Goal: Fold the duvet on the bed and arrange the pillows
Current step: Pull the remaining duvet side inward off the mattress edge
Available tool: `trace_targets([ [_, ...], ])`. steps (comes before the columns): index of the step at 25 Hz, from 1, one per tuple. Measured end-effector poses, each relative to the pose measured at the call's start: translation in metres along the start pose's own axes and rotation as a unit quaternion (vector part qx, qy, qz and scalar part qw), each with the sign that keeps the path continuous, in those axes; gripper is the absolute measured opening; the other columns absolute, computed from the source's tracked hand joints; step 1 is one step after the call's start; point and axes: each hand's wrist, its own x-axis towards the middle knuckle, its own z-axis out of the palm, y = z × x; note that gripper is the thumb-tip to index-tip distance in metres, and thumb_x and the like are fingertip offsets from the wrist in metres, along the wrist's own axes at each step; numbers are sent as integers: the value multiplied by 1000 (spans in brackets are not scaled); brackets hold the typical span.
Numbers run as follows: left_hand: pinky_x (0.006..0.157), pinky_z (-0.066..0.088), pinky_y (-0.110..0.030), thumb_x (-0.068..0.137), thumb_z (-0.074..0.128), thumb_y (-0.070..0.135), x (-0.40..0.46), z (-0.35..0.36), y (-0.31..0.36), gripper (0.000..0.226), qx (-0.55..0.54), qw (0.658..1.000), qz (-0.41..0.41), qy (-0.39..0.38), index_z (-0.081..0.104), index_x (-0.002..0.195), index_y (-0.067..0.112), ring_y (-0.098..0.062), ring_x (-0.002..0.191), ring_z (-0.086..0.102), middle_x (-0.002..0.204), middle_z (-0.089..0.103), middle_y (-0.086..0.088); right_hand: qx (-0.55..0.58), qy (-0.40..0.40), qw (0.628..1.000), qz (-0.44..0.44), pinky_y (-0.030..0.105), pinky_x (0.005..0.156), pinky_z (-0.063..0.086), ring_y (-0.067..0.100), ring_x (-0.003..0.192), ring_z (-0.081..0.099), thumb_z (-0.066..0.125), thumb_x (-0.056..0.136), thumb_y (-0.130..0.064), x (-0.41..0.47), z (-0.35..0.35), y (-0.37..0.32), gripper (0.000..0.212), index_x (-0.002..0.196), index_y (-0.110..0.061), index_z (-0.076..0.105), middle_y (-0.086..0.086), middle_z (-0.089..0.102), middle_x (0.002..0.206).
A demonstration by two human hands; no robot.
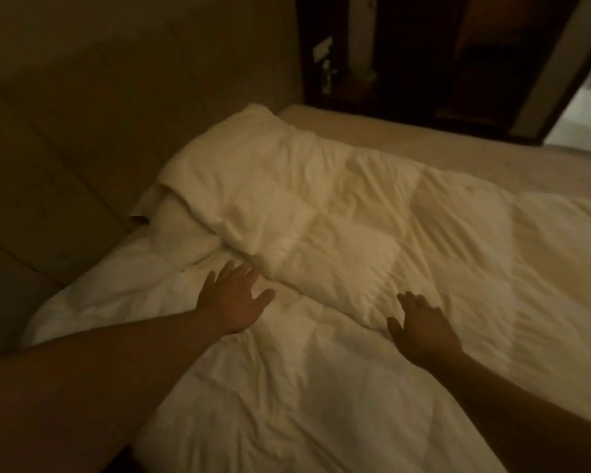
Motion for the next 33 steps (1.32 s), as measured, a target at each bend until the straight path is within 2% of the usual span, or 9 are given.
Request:
trace_targets([
  [5,120,4,-47,89,22,73,37,-31,-154,73,-21,998,-47,36,14,153,38,-19,150,-1,163,8,8,-24,38,997,-59,43,121,15,23,149,15,40,97,-51,57,-10,-165,71,154,-15,17,5,17,162],
  [11,118,16,-46,92,38,59,180,-33,-298,75,-3,997,-11,77,15,154,24,-25,149,6,162,14,0,-13,50,998,-28,40,118,26,24,145,25,48,91,-56,167,35,-347,81,154,-16,17,5,24,159],
  [16,102,37,-46,92,50,48,302,-22,-375,67,-230,957,-157,80,32,147,14,-36,135,34,148,37,-13,18,93,994,-60,41,98,44,27,123,45,54,86,-59,273,79,-477,82,151,-21,21,6,42,142],
  [19,104,36,-46,93,49,54,358,6,-401,75,-293,933,-194,85,28,150,10,-38,136,34,150,35,-17,36,132,986,-90,44,103,42,29,132,38,55,85,-60,341,103,-538,88,153,-25,13,8,34,149],
  [21,94,42,-40,90,50,62,385,27,-409,80,-356,913,-183,83,28,150,14,-35,133,41,149,38,-14,31,155,980,-117,47,112,34,30,144,24,57,84,-60,375,118,-573,94,154,-26,4,9,20,159],
  [23,84,40,-35,85,53,66,412,43,-416,82,-469,864,-177,52,31,148,19,-32,127,48,146,44,-10,30,163,978,-125,51,117,23,30,149,9,55,86,-57,403,135,-597,94,154,-28,-2,7,6,163],
  [26,94,42,-37,74,56,76,438,57,-425,90,-508,849,-137,54,43,142,18,-34,125,51,139,51,-10,40,141,986,-78,57,117,17,31,150,3,46,92,-54,440,148,-615,81,153,-34,-5,1,2,164],
  [30,93,46,-34,83,63,58,455,40,-456,61,-419,899,-82,101,61,127,16,-32,117,58,125,64,-12,83,156,984,-26,48,106,35,28,134,42,34,99,-49,466,129,-634,49,148,-41,29,-3,42,149],
  [33,89,46,-35,90,61,49,467,-14,-500,48,-393,885,-112,223,64,122,13,-35,113,59,118,66,-17,264,238,934,-24,37,103,41,28,120,55,41,101,-39,457,95,-654,41,140,-28,49,5,59,132],
])
